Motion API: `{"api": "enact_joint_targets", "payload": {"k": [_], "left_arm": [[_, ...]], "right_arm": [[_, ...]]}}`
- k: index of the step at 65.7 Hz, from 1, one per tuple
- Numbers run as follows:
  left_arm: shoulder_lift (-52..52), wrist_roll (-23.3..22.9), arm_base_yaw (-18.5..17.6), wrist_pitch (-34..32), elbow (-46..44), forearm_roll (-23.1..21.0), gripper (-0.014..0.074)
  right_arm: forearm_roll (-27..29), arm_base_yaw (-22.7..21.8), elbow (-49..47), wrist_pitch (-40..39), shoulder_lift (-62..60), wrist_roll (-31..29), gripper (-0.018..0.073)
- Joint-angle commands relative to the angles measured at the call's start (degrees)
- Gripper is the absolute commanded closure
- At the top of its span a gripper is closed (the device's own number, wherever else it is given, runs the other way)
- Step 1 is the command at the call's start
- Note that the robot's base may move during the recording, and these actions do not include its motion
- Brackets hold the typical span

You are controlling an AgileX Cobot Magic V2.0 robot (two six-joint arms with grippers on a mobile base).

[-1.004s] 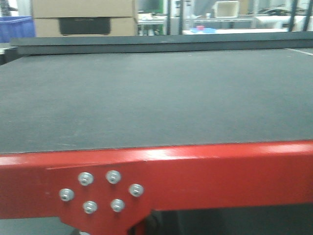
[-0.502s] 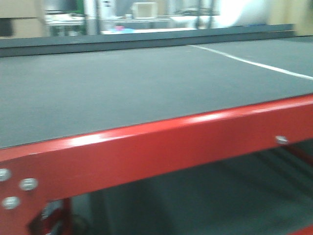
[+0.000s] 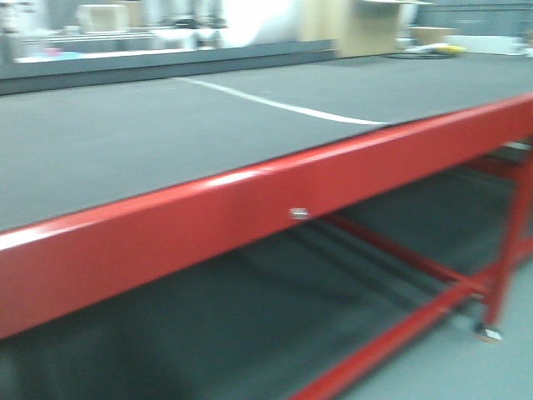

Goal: Grab block from conveyor and place in blue bin
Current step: 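Drive the base away from the conveyor toward the blue bin shelves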

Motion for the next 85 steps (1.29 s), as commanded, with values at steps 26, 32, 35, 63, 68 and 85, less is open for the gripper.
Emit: {"api": "enact_joint_targets", "payload": {"k": [26,32,35,63,68,85], "left_arm": [[-0.2,0.2,0.1,-0.7,0.0,0.4,0.0707],[-0.2,0.2,0.1,-0.7,0.0,0.4,0.0707],[-0.2,0.2,0.1,-0.7,0.0,0.4,0.0707],[-0.2,0.2,0.1,-0.7,0.0,0.4,0.0707],[-0.2,0.2,0.1,-0.7,0.0,0.4,0.0707],[-0.2,0.2,0.1,-0.7,0.0,0.4,0.0707]], "right_arm": [[-0.6,0.0,0.1,-1.3,-0.2,-0.3,0.0721],[-0.6,0.0,0.1,-1.3,-0.2,-0.3,0.0721],[-0.6,0.0,0.1,-1.3,-0.2,-0.3,0.0721],[-0.6,0.0,0.1,-1.3,-0.2,-0.3,0.0721],[-0.6,0.0,0.1,-1.3,-0.2,-0.3,0.0721],[-0.6,0.0,0.1,-1.3,-0.2,-0.3,0.0721]]}}
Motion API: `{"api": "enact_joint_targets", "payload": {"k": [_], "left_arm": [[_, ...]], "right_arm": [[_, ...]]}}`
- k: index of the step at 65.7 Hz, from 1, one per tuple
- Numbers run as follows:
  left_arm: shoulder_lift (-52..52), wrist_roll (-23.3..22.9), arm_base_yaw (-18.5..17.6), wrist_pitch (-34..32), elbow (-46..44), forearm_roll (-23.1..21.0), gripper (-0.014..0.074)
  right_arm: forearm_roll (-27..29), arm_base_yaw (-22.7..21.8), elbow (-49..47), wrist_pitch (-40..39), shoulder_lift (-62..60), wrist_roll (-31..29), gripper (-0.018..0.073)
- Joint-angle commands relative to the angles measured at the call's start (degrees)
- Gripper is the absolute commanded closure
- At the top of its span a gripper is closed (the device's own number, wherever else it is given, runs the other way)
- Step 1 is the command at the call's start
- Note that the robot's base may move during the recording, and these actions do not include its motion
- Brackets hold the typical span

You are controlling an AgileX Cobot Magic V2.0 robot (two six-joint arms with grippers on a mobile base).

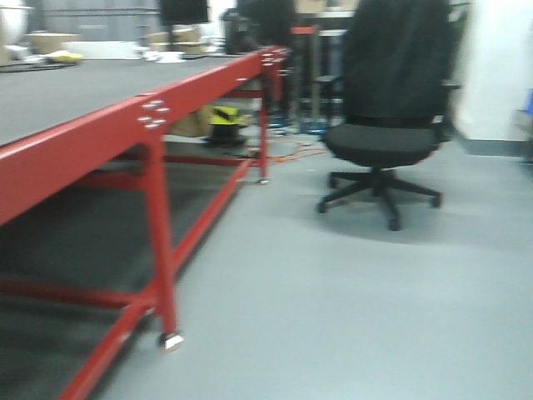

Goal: Grab block from conveyor and place in blue bin
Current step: 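Drive the base away from the conveyor toward the blue bin shelves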

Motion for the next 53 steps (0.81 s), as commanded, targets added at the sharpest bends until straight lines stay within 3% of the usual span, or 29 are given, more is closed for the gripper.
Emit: {"api": "enact_joint_targets", "payload": {"k": [1,53], "left_arm": [[-0.2,0.2,0.1,-0.7,0.0,0.4,0.0707],[-0.2,0.2,0.1,-0.7,0.0,0.4,0.0707]], "right_arm": [[-0.6,0.0,0.1,-1.3,-0.2,-0.3,0.0721],[-0.6,0.0,0.1,-1.3,-0.2,-0.3,0.0721]]}}
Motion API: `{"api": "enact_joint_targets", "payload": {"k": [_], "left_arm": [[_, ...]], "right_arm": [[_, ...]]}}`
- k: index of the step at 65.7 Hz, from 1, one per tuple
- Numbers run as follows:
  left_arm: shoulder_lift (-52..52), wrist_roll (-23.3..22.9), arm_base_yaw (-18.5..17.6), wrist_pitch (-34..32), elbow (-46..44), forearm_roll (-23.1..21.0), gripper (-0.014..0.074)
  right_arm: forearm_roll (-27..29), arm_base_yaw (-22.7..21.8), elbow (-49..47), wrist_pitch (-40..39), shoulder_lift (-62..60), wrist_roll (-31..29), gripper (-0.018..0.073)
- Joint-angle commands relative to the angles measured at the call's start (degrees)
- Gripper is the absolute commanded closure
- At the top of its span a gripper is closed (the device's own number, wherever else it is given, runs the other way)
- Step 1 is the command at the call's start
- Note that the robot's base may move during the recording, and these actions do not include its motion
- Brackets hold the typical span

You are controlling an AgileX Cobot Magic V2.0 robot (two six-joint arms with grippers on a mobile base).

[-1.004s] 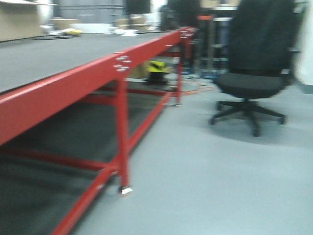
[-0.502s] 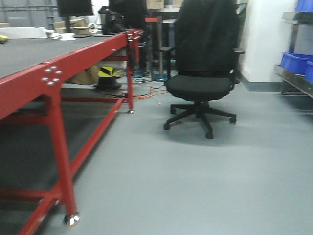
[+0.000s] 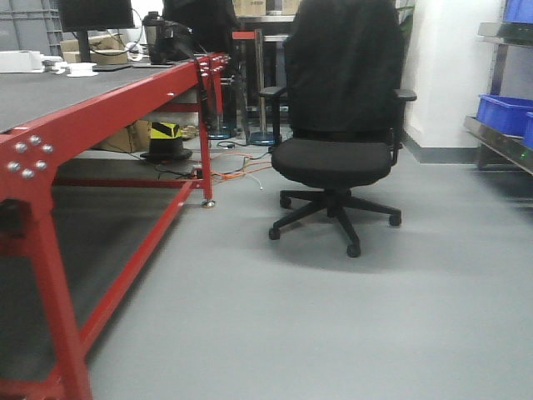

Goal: Grab block from conveyor and place in blue bin
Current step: 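Drive the base away from the conveyor toward the blue bin shelves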

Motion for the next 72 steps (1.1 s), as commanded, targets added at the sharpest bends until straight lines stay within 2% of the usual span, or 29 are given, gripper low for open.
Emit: {"api": "enact_joint_targets", "payload": {"k": [1,72], "left_arm": [[-0.2,0.1,0.1,-0.7,0.0,0.4,0.0707],[-0.2,0.1,0.1,-0.7,0.0,0.4,0.0707]], "right_arm": [[-0.6,0.0,0.1,-1.3,-0.2,-0.3,0.0721],[-0.6,0.0,0.1,-1.3,-0.2,-0.3,0.0721]]}}
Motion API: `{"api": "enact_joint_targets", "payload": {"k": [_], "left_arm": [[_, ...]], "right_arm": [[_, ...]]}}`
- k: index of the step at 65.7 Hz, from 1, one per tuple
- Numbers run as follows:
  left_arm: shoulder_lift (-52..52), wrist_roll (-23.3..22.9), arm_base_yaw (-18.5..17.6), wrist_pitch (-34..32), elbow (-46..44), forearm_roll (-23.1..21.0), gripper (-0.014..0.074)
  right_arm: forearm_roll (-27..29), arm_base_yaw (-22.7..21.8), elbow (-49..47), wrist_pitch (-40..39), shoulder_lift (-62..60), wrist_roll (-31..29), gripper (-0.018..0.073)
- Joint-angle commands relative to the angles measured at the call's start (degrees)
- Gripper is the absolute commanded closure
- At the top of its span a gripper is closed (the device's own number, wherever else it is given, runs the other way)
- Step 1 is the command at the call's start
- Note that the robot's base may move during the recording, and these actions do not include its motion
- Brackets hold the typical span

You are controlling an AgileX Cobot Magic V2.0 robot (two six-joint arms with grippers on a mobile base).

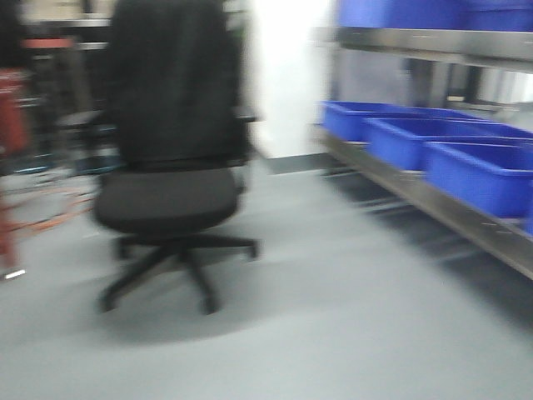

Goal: Grab block from conveyor and place in blue bin
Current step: 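Drive the base away from the conveyor toward the blue bin shelves, then drive up to the shelf and position both held bricks over blue bins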

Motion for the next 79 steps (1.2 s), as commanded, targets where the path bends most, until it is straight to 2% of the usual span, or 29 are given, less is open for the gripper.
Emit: {"api": "enact_joint_targets", "payload": {"k": [1,79], "left_arm": [[-0.2,0.1,0.1,-0.7,0.0,0.1,0.0707],[-0.2,0.1,0.1,-0.7,0.0,0.1,0.0707]], "right_arm": [[-0.6,0.0,0.1,-1.3,-0.2,-0.3,0.0721],[-0.6,0.0,0.1,-1.3,-0.2,-0.3,0.0721]]}}
